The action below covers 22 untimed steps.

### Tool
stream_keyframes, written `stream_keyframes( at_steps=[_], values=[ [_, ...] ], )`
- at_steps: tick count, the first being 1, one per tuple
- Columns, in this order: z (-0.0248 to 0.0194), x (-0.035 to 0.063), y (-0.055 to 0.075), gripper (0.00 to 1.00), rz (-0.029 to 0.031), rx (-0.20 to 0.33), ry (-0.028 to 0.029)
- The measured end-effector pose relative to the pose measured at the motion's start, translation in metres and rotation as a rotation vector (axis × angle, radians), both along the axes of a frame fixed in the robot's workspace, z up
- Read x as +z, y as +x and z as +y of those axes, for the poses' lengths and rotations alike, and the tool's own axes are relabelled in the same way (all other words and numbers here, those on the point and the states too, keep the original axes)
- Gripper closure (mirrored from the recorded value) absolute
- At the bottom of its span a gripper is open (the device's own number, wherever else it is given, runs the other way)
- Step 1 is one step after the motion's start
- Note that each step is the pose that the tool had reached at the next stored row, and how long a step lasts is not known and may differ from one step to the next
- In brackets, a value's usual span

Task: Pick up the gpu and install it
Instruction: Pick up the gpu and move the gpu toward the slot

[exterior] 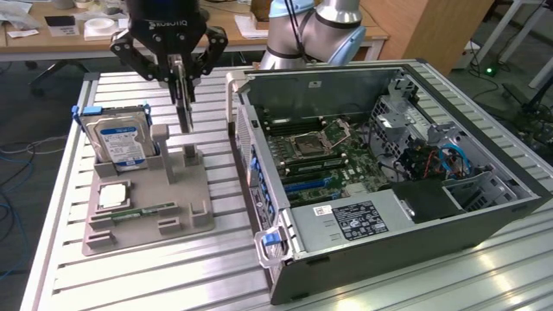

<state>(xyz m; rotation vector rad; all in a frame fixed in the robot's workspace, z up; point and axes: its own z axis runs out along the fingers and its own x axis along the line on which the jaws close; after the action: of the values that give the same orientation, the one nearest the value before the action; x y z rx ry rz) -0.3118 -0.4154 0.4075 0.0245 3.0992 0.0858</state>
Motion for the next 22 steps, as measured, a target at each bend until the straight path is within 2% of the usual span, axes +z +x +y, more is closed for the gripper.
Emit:
stream_keyframes(
  at_steps=[2,6,10,11,14,15,16,22],
  values=[
    [0.0,0.0,0.004,0.73,-0.0035,-0.001,0.0],
    [0.0016,-0.0001,0.015,0.73,-0.004,-0.004,-0.0001],
    [0.002,0.0,0.028,0.73,0.0037,-0.004,0.0005],
    [0.002,-0.0001,0.03,0.73,0.0085,-0.004,0.0007],
    [0.002,0.0,0.036,0.73,0.0361,-0.004,0.0007],
    [0.002,0.0,0.037,0.73,0.0381,-0.004,0.0006],
    [0.002,0.0,0.037,0.73,0.038,-0.004,0.0006],
    [0.0022,0.0,0.042,0.73,0.0281,-0.006,-0.0022]
  ],
)
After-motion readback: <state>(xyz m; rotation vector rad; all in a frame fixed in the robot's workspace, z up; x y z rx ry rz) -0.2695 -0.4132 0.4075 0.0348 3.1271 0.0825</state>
